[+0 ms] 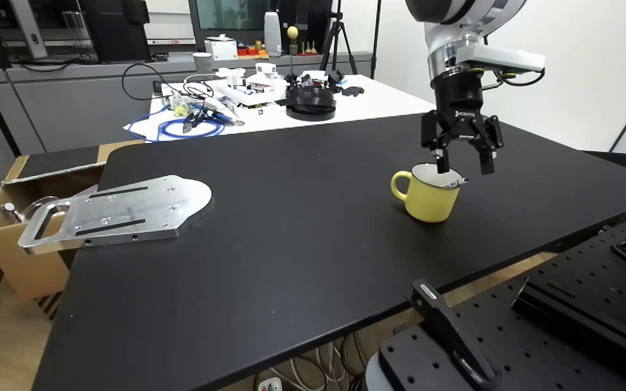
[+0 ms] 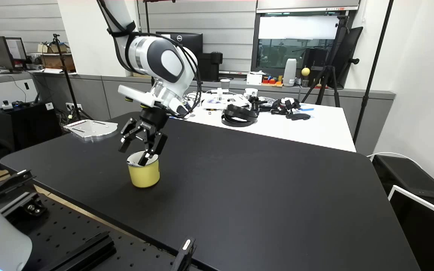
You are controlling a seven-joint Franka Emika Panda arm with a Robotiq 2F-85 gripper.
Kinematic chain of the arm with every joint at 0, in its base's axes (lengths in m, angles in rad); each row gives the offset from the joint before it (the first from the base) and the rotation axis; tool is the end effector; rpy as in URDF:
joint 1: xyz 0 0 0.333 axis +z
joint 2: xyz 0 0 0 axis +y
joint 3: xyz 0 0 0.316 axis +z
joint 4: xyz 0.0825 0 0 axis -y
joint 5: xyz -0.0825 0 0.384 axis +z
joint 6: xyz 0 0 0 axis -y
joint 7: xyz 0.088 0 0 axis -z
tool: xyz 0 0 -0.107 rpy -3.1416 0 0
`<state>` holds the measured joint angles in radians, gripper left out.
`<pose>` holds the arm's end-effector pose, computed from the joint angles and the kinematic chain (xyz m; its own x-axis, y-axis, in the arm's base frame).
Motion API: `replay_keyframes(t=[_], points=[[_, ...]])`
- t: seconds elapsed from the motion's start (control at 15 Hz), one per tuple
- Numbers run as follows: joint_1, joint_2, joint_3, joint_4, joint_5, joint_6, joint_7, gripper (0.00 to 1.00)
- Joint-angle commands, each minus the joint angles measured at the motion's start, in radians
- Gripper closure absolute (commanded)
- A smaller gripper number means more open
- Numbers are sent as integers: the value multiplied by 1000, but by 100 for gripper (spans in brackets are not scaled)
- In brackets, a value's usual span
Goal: Take the pen out of the mug and put it on the table
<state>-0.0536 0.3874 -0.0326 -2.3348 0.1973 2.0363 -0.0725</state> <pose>0.4281 -0.0273 0.1392 0.7722 -0.0894 -0.6291 -0.2051 -0.9721 -0.1136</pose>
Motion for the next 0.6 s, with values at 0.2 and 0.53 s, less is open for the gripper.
replay_keyframes(t=[0.2,0.53], points=[[-13,6,7,-11,16,27,0,0],[-16,10,8,-17,22,41,0,49]])
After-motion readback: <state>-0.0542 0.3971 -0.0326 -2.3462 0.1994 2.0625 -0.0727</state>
